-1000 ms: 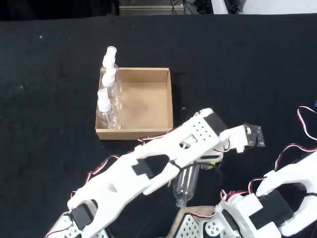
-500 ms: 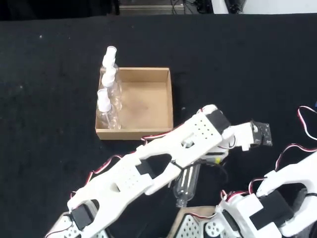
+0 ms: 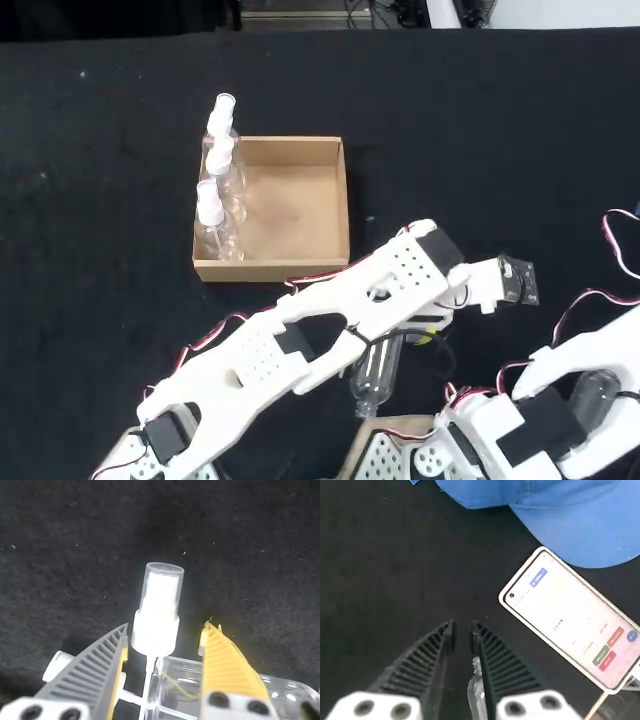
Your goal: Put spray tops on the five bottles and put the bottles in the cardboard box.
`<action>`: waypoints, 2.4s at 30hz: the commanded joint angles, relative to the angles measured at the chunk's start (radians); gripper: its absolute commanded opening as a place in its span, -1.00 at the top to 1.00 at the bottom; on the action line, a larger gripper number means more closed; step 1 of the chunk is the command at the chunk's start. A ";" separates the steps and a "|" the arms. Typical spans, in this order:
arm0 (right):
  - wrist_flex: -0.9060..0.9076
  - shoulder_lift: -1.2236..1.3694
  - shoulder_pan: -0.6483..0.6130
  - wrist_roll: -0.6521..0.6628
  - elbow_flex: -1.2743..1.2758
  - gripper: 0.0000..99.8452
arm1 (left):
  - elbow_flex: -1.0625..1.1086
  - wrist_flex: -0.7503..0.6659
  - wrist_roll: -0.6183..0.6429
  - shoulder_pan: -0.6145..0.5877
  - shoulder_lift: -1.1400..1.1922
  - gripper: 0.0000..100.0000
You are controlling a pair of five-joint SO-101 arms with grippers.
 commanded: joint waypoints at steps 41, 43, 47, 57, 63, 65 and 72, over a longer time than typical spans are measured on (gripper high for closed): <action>0.060 -0.079 0.152 0.298 0.303 0.38 | -0.058 -0.064 0.000 0.045 0.087 0.91; 0.060 -0.079 0.153 0.299 0.303 0.38 | -0.054 -0.064 0.000 0.047 0.087 0.91; 0.017 -0.077 0.170 0.305 0.325 0.38 | -0.053 -0.064 0.000 0.059 0.087 0.91; -0.160 -0.077 0.186 0.331 0.493 0.38 | -0.051 -0.063 0.000 0.067 0.089 0.91; -0.219 -0.077 0.186 0.331 0.555 0.38 | -0.051 -0.063 0.000 0.067 0.089 0.91; -0.253 -0.077 0.192 0.333 0.582 0.38 | -0.051 -0.063 0.000 0.067 0.089 0.91; -0.348 -0.077 0.190 0.336 0.642 0.38 | -0.051 -0.063 0.000 0.068 0.089 0.91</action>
